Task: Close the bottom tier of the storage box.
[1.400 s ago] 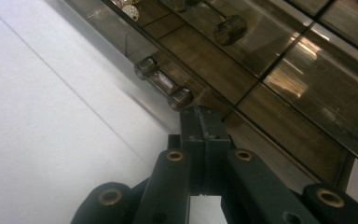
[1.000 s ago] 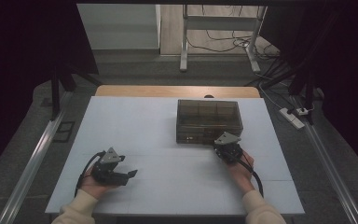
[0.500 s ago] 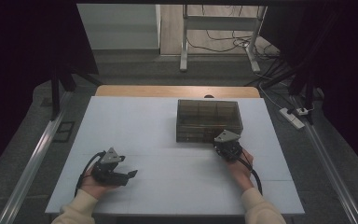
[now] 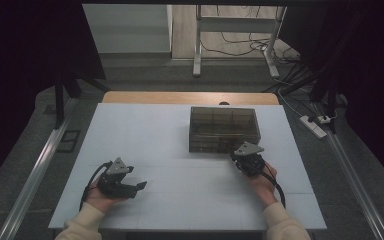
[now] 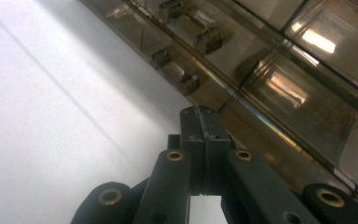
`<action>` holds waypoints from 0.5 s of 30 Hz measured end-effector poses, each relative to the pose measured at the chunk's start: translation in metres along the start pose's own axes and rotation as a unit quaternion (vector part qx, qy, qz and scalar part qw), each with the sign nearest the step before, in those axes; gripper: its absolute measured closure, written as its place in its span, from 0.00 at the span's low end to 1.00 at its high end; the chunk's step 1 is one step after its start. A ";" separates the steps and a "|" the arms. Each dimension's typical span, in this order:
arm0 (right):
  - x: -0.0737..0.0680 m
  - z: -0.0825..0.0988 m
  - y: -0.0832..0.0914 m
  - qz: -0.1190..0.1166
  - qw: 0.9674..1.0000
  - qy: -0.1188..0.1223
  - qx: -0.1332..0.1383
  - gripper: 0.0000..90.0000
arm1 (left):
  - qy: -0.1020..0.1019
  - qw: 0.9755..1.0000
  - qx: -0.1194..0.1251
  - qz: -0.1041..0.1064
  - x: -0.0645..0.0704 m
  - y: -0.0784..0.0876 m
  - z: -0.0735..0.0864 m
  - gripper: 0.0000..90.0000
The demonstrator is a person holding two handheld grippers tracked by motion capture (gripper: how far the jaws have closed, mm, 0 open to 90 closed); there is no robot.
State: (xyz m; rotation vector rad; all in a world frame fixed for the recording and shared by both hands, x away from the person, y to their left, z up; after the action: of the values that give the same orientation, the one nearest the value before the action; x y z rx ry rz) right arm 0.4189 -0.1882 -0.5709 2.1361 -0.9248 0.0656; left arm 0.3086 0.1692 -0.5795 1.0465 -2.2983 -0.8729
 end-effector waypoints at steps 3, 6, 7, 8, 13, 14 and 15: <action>-0.003 0.003 0.007 -0.013 1.000 -0.006 0.004 0.99 | 0.001 1.000 0.000 0.000 0.000 0.000 0.001 0.25; -0.006 0.004 0.012 -0.018 1.000 -0.006 0.008 0.87 | 0.001 1.000 0.000 -0.002 0.000 0.001 0.001 0.25; -0.006 0.005 0.014 -0.020 1.000 -0.008 0.009 0.85 | 0.001 1.000 0.000 -0.003 0.000 0.001 0.001 0.25; -0.007 0.005 0.016 -0.022 1.000 -0.012 0.013 0.81 | 0.000 1.000 0.000 -0.003 0.000 0.001 0.002 0.25; -0.009 0.005 0.022 -0.028 0.999 -0.023 0.017 0.65 | -0.002 1.000 -0.002 -0.006 0.000 0.001 0.003 0.25; -0.009 0.005 0.023 -0.035 0.999 -0.031 0.018 0.62 | -0.002 1.000 -0.002 -0.006 0.000 0.001 0.002 0.25; -0.009 0.006 0.025 -0.034 0.999 -0.032 0.014 0.61 | -0.002 1.000 -0.001 -0.007 0.000 0.001 0.002 0.25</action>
State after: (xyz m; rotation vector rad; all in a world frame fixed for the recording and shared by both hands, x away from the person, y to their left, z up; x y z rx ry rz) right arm 0.3947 -0.1975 -0.5623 2.2041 -0.8920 -0.0243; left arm 0.3064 0.1707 -0.5801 1.0609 -2.2954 -0.8840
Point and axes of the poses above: each handheld gripper's, and its own axes: y roughly backward along the jaws, z roughly out of its underside, x roughly to its right, the point moved 8 cm from there along -y, roughly forward along the jaws, and after that the axes turned 7 degrees about y, right-handed, at the moved point
